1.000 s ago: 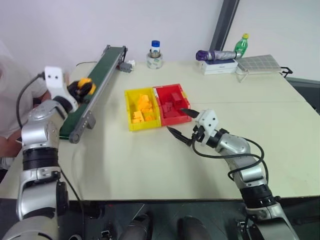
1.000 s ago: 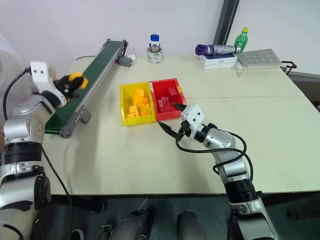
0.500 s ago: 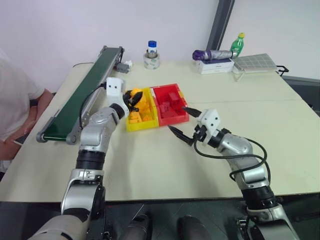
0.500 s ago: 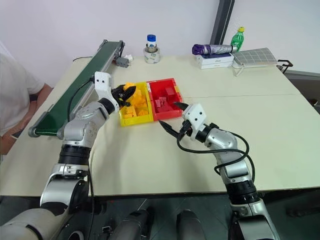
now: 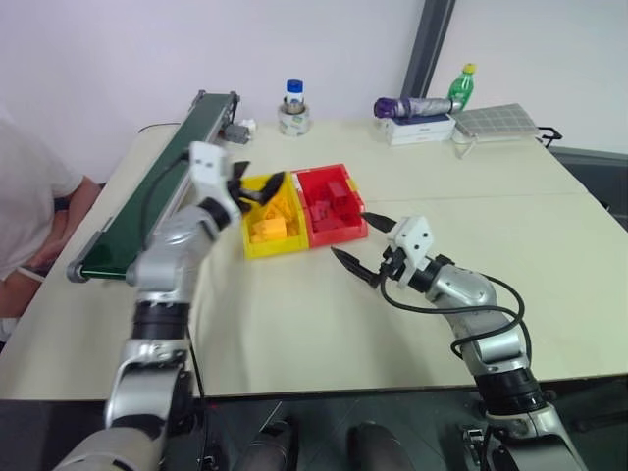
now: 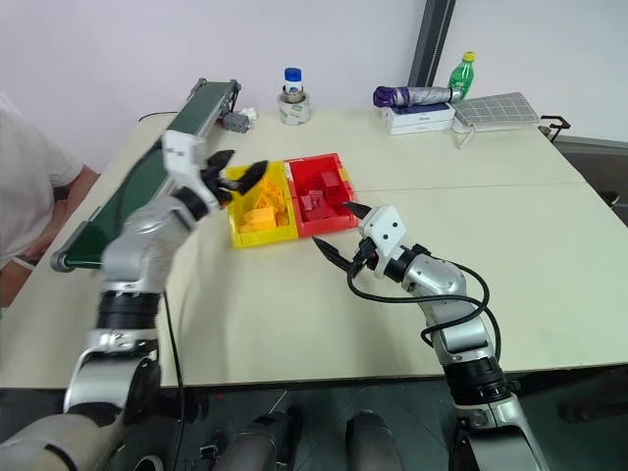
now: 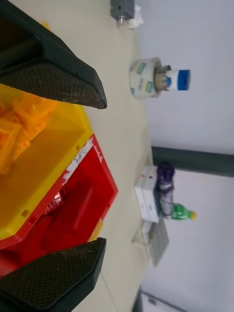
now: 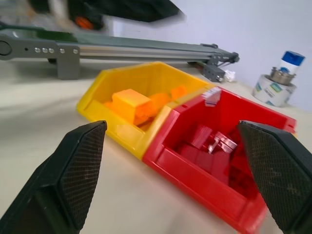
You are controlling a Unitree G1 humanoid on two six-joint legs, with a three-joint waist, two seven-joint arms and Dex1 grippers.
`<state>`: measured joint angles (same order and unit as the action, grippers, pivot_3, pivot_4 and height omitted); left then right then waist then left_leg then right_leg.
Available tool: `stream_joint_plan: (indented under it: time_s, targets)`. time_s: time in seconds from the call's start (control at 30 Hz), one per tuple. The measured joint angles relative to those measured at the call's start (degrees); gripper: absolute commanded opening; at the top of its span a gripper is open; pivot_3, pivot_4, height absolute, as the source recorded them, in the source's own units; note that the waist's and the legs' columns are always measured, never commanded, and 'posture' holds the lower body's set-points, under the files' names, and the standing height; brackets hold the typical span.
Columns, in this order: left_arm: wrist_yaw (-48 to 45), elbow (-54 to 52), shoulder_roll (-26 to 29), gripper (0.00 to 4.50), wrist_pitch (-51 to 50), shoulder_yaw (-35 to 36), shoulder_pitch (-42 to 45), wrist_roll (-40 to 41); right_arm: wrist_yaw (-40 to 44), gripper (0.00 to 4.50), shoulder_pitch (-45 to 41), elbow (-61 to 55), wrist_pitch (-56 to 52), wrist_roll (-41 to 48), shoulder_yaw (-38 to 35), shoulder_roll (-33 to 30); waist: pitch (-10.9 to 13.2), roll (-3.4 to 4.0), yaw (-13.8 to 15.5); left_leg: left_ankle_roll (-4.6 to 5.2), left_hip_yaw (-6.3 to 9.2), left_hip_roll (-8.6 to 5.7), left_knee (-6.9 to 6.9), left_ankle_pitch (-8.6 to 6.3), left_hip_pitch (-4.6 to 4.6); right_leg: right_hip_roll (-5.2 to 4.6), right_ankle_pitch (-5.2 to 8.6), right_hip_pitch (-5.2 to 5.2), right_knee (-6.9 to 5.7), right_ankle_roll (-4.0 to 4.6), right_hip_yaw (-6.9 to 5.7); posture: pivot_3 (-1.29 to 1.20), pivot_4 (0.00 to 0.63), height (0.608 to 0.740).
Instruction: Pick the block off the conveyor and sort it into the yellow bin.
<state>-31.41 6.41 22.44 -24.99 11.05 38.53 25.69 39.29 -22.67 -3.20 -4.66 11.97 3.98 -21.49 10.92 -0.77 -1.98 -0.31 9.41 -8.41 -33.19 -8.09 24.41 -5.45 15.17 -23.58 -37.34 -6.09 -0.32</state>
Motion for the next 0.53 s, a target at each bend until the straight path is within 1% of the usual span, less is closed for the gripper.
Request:
stream_joint_plan:
  time_s: [0.07, 0.13, 0.2, 0.23, 0.3, 0.4, 0.53]
  targets:
    - [-4.5, -5.6, 5.2, 4.46, -1.7, 0.5, -6.4, 1.4, 0.0, 4.50, 0.2, 0.0, 0.0, 0.0, -0.1, -0.2, 0.0, 0.02, -0.3, 0.00, -0.01, 0.00, 0.02, 0.00, -0.01, -0.01, 0.00, 0.01, 0.01, 0.01, 0.02, 0.00, 0.150, 0.740]
    - [-9.1, -10.2, 9.2, 4.46, -3.3, 1.0, -13.2, 3.4, 0.0, 4.50, 0.4, 0.1, 0.1, 0.0, -0.2, -0.2, 0.0, 0.03, -0.3, 0.00, -0.01, 0.00, 0.02, -0.01, 0.00, -0.01, -0.01, 0.01, 0.02, 0.06, 0.04, 0.00, 0.150, 0.740]
    - [-11.7, -11.4, 11.9, 4.46, -4.4, 2.0, -16.6, 5.1, 0.2, 4.50, 0.4, 0.1, 0.1, 0.0, -0.1, -0.2, 0.0, 0.03, 0.2, -0.12, 0.02, 0.01, 0.02, -0.07, 0.00, 0.01, 0.01, 0.01, 0.02, 0.18, 0.04, 0.00, 0.150, 0.740]
    - [-12.6, -11.5, 13.3, 4.46, -4.4, 2.9, -17.6, 5.4, 0.4, 4.50, 0.4, 0.1, 0.2, 0.0, 0.0, -0.2, 0.0, 0.03, 0.5, -0.14, 0.02, 0.02, 0.01, -0.08, 0.00, 0.02, 0.05, 0.01, 0.02, 0.39, 0.04, 0.00, 0.150, 0.740]
    - [-14.0, -11.7, 16.1, 4.46, -3.8, 5.4, -19.3, 5.7, 0.6, 4.50, 0.4, 0.2, 0.3, 0.0, 0.1, -0.2, 0.0, 0.04, 1.0, -0.15, 0.01, 0.03, 0.01, -0.09, -0.01, 0.01, 0.03, 0.01, 0.03, 0.45, 0.05, 0.00, 0.150, 0.740]
    - [-14.8, -11.9, 18.2, 4.46, -2.4, 8.1, -22.5, 5.6, 1.1, 4.50, 0.0, 0.3, 0.5, 0.0, 0.1, -0.1, 0.0, 0.05, 1.4, -0.15, -0.01, 0.03, 0.02, -0.09, -0.01, -0.01, 0.03, 0.03, 0.06, 0.47, 0.07, 0.00, 0.150, 0.740]
    - [-15.8, -11.2, 18.6, 4.46, -0.2, 8.4, -26.3, 4.8, 1.7, 4.50, -0.5, 0.9, 0.9, 0.0, 0.1, -0.2, 0.0, 0.05, 1.3, -0.15, -0.03, 0.03, 0.03, -0.09, 0.00, -0.01, 0.04, 0.00, 0.11, 0.47, 0.08, 0.00, 0.150, 0.740]
